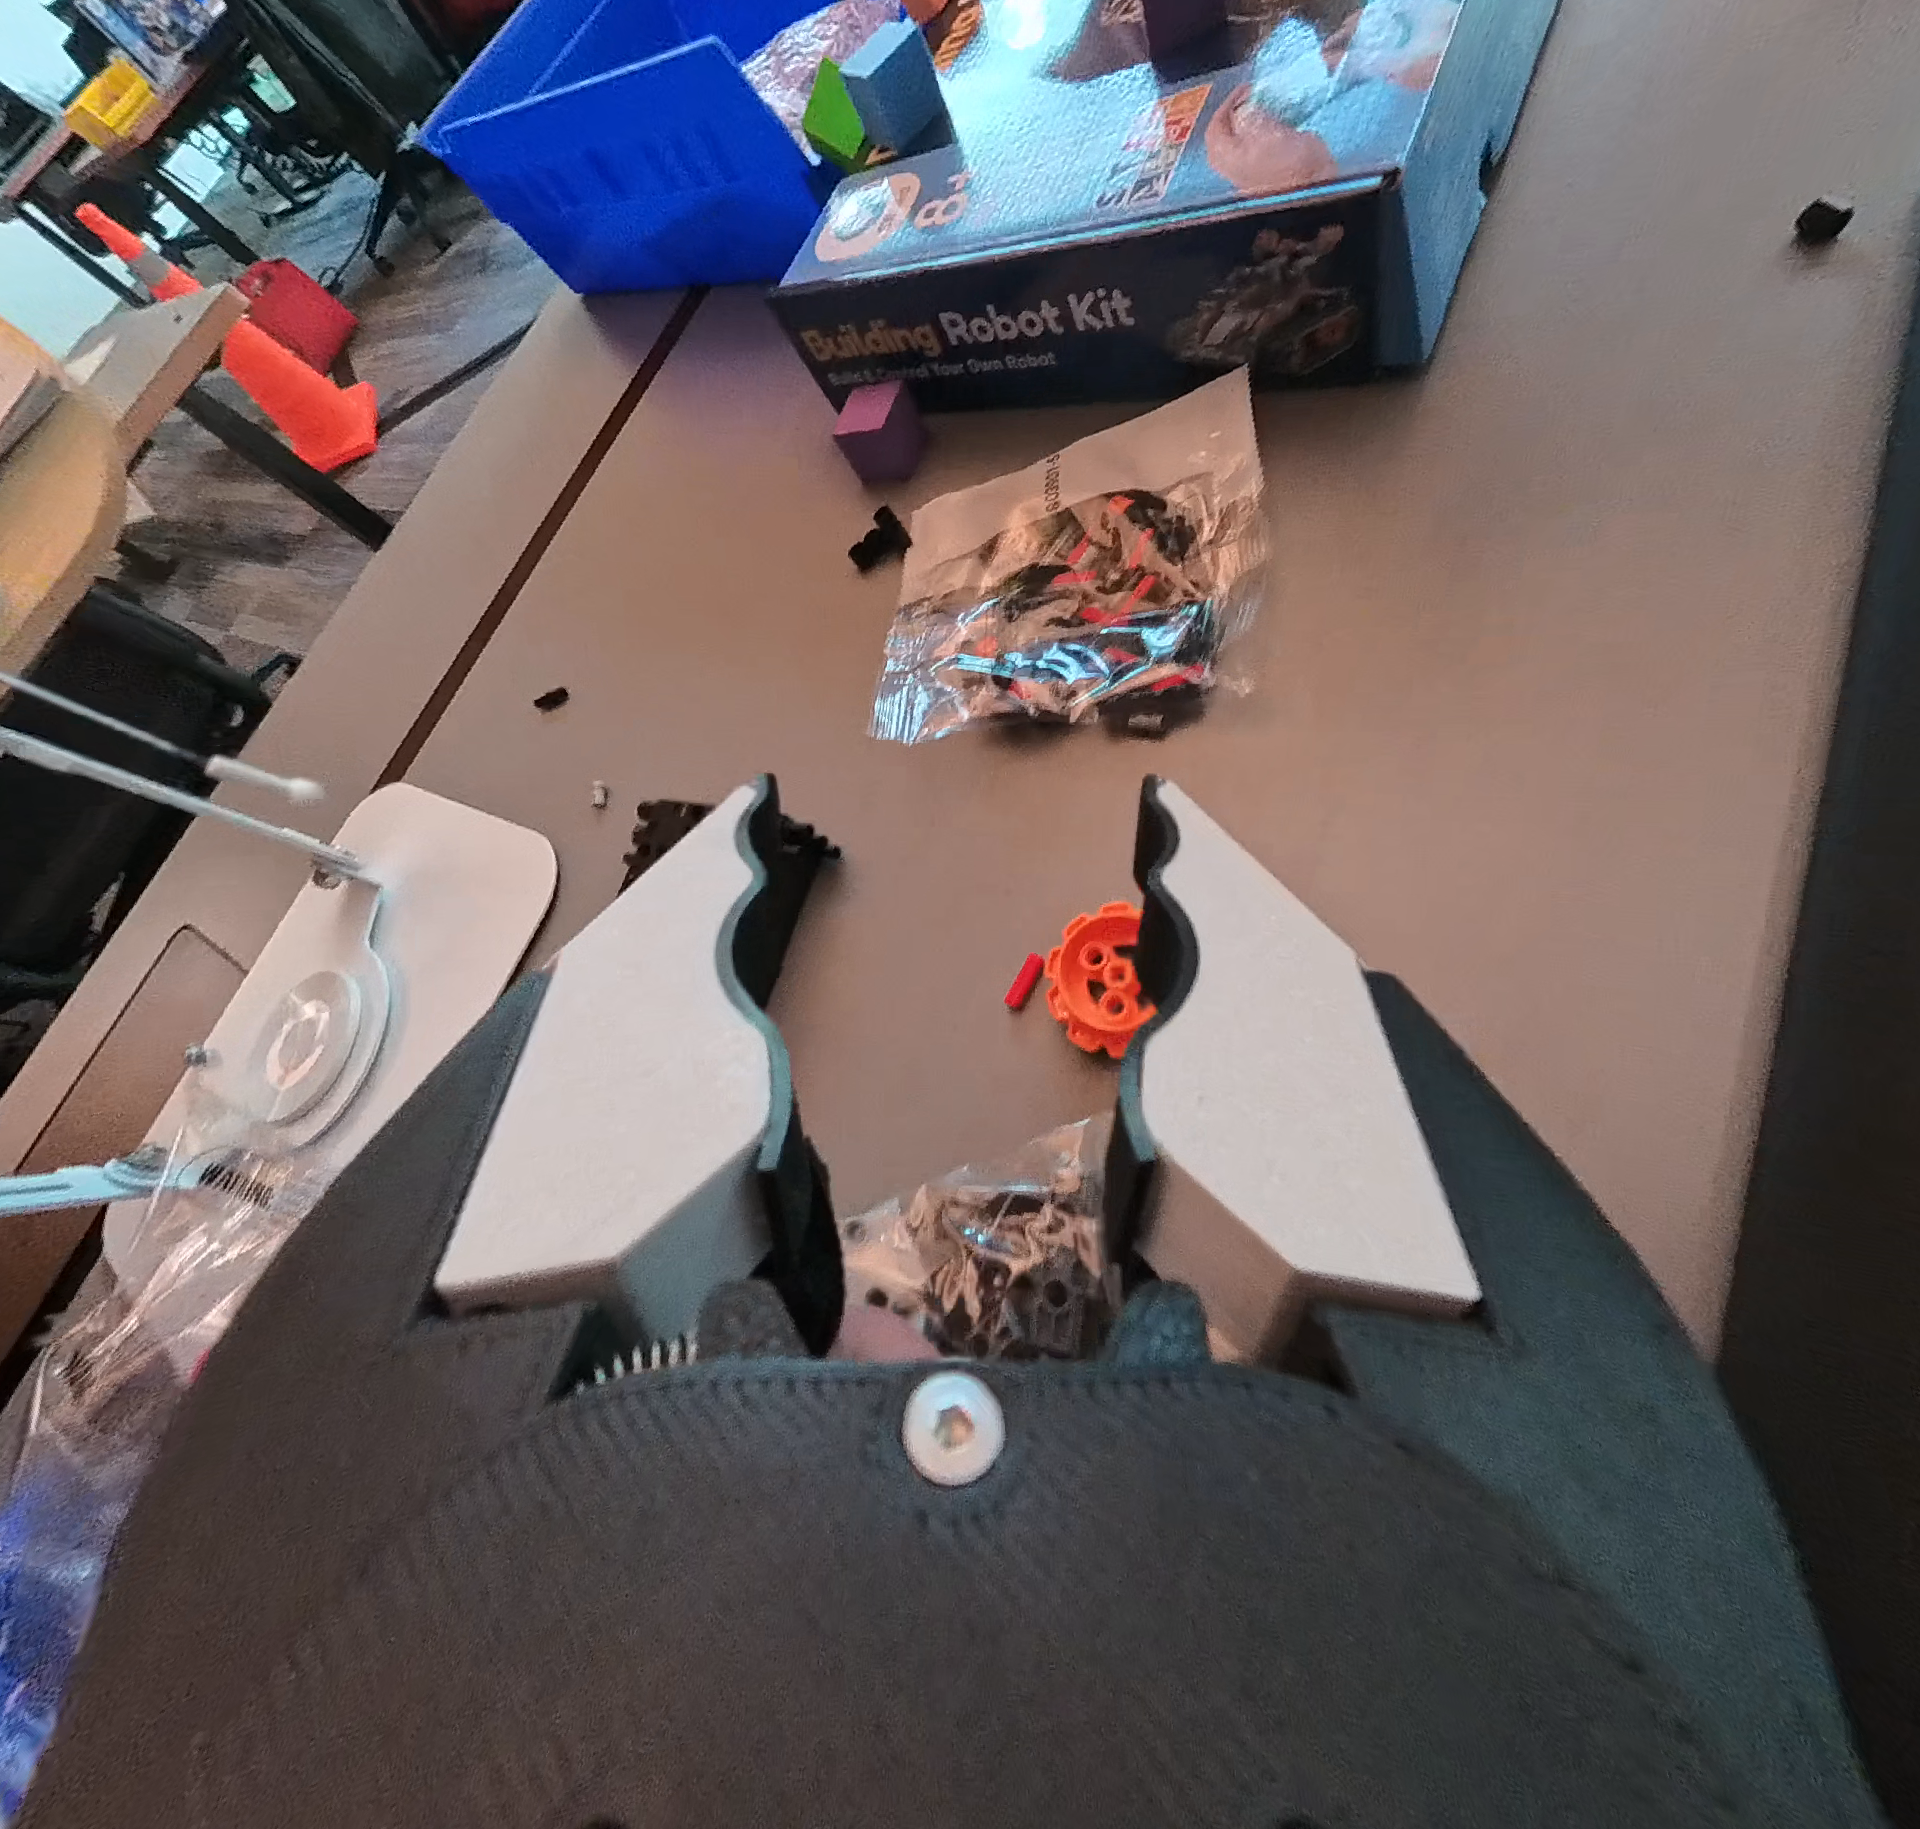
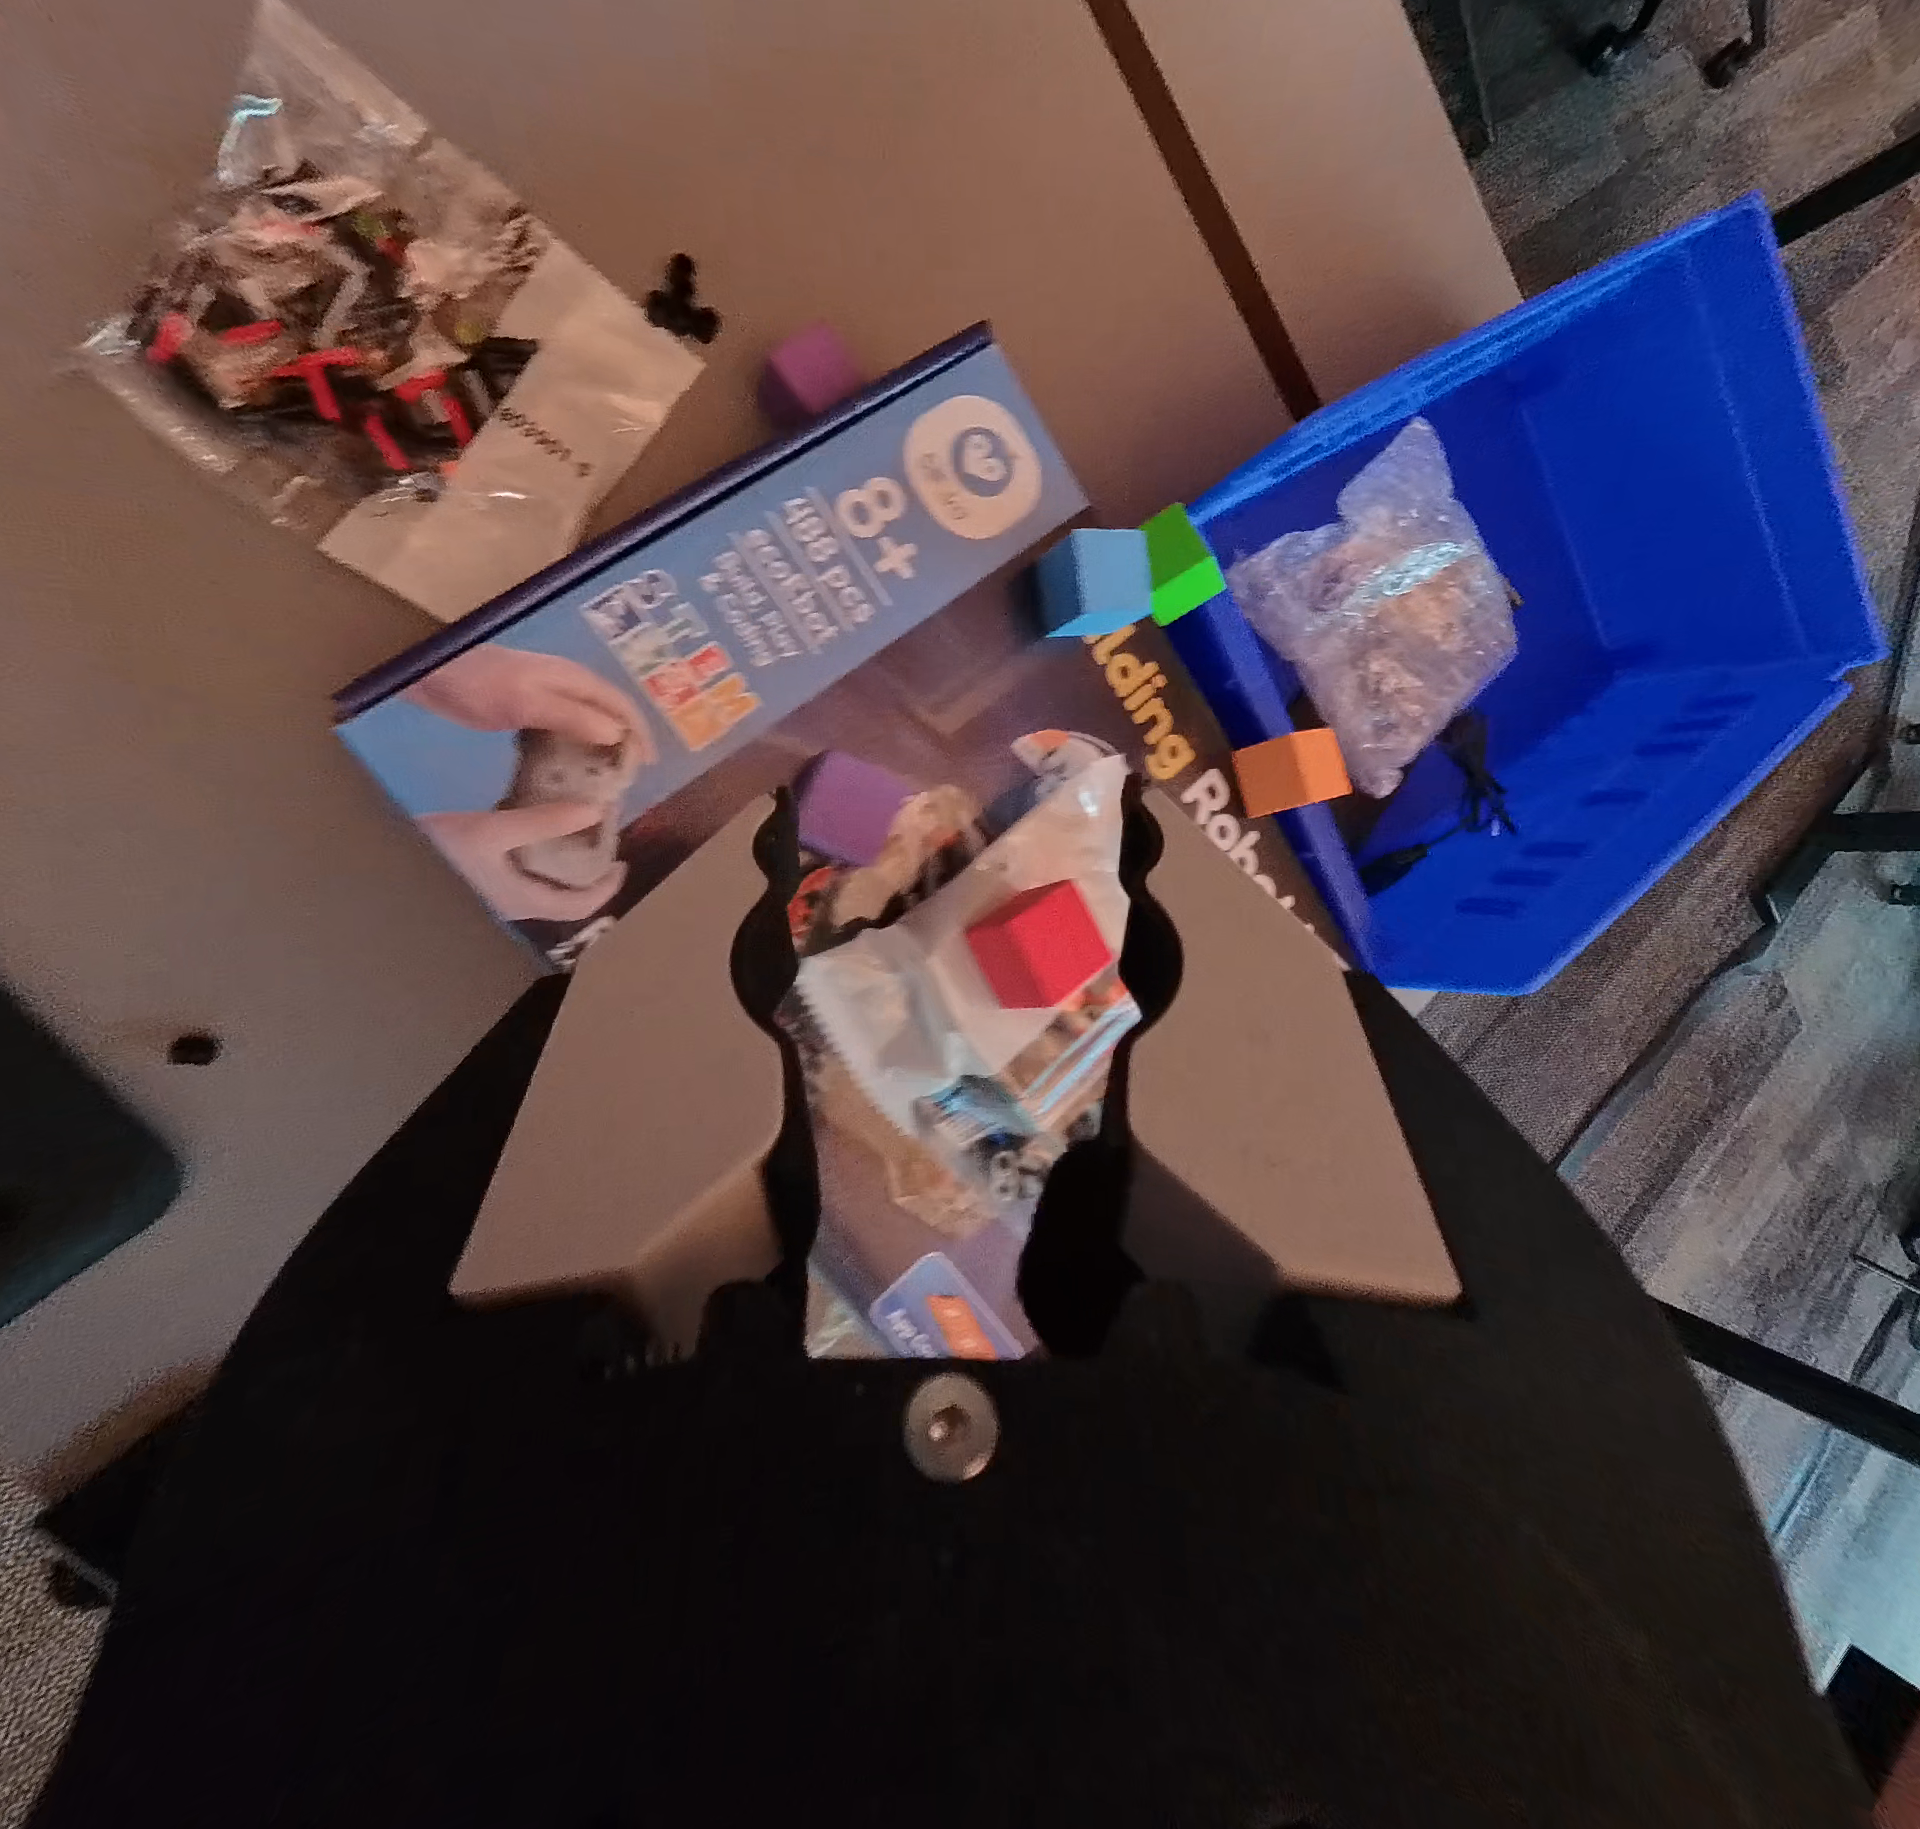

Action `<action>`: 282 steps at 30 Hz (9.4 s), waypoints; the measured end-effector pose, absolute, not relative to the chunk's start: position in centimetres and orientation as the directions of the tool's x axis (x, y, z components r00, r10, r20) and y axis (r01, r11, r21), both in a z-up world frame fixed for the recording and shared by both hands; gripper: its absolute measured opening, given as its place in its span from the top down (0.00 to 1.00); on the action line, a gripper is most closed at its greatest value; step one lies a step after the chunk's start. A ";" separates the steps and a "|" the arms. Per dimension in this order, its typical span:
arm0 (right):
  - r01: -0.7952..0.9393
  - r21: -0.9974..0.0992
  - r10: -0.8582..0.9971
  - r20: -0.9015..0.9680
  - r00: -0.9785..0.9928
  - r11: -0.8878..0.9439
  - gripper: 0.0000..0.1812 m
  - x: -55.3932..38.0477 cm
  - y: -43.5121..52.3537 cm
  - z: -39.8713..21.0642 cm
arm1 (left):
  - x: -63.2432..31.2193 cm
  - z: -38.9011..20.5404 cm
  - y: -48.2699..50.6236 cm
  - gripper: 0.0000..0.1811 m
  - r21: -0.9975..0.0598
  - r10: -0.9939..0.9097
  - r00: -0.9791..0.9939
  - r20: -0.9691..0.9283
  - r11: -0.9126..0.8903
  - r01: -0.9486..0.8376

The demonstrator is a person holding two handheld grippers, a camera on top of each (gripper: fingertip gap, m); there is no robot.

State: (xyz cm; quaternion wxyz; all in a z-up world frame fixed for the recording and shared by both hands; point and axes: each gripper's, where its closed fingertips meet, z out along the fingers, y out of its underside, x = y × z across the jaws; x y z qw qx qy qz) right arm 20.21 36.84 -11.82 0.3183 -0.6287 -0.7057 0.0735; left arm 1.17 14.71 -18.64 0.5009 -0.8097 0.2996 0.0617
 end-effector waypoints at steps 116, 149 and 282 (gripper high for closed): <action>0.753 -0.581 0.909 0.414 -0.056 0.311 0.83 10.3 28.0 -7.7 | 2.3 -16.1 15.1 0.54 -0.854 -0.344 0.860 -0.378 -0.229 -0.467; 0.936 -0.347 0.964 0.263 0.030 0.066 0.76 11.3 42.1 -16.6 | 2.3 -18.9 16.2 0.65 -0.808 -0.376 0.833 -0.405 -0.279 -0.519; 0.929 -0.331 0.956 0.284 -0.069 0.165 0.73 14.3 40.8 -10.5 | 2.1 -20.7 17.2 0.64 -0.777 -0.393 0.816 -0.424 -0.306 -0.551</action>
